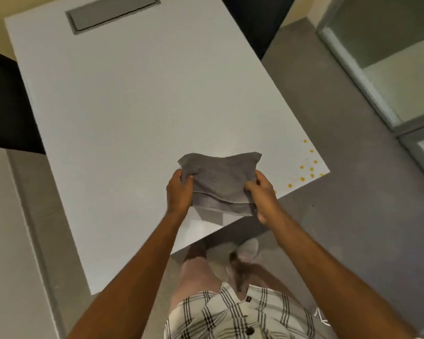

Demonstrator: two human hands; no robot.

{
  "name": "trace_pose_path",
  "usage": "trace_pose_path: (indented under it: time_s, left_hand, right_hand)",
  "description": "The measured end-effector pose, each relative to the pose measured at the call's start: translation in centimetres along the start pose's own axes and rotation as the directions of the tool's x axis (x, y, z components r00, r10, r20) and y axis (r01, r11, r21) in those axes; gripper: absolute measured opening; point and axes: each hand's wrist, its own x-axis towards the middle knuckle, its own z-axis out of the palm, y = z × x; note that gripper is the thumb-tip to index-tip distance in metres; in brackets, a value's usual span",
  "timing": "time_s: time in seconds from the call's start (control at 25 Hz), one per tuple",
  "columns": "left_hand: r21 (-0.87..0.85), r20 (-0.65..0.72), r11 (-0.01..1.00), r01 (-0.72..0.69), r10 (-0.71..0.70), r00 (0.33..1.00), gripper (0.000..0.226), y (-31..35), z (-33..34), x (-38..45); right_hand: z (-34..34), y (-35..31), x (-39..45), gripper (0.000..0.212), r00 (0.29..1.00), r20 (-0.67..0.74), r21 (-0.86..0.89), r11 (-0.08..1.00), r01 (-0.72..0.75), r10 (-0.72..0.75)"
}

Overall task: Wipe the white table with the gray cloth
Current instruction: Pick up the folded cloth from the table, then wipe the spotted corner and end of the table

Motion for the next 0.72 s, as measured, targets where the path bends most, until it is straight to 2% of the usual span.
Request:
trace_pose_path:
  time_s: [0.16,0.32,0.44,0.52,0.56,0.64,0.72]
  left_hand:
    - [0.132,0.013,0.991,-0.001,0.0,1.0,0.029,-0.8,3.8,-3.7]
    - [0.183,-0.04,0.983,-0.025,0.033,0.999,0.024,-2.7,2.9,-4.6]
    - [0.214,-0.013,0.976,0.033,-0.031,0.999,0.028,-4.1,1.8,-3.8]
    - [0.309,0.013,0.947,0.084,-0.093,0.996,0.037,-5.1,1.5,-2.8]
    - [0.407,0.022,0.911,0.063,-0.079,0.997,0.045,-5.7,1.6,-2.1]
    - [0.579,0.005,0.815,-0.026,0.028,1.0,0.061,-6.1,2.0,-0.9]
    - [0.653,0.111,0.719,-0.238,0.22,0.969,0.061,-5.9,2.6,0.2]
  right_hand:
    - [-4.8,5.7,-1.1,0.05,0.999,-0.021,-0.002,0.999,-0.042,0.042]
    - [-4.6,9.0,-1.3,0.062,0.997,0.069,-0.096,0.995,-0.037,0.043]
    - [-3.7,10.2,-0.5,0.064,0.997,0.061,-0.079,0.996,-0.046,0.051]
    - [-3.2,10.6,0.0,0.065,0.997,-0.057,-0.065,0.996,-0.059,0.055]
    - [-2.9,10.9,0.2,0.064,0.987,-0.151,-0.057,0.996,-0.063,0.054]
    - [-1.9,11.2,0.4,0.064,0.952,-0.307,-0.145,0.988,-0.053,0.006]
    - [-0.1,11.2,0.3,0.07,0.905,-0.414,-0.361,0.93,-0.069,-0.094]
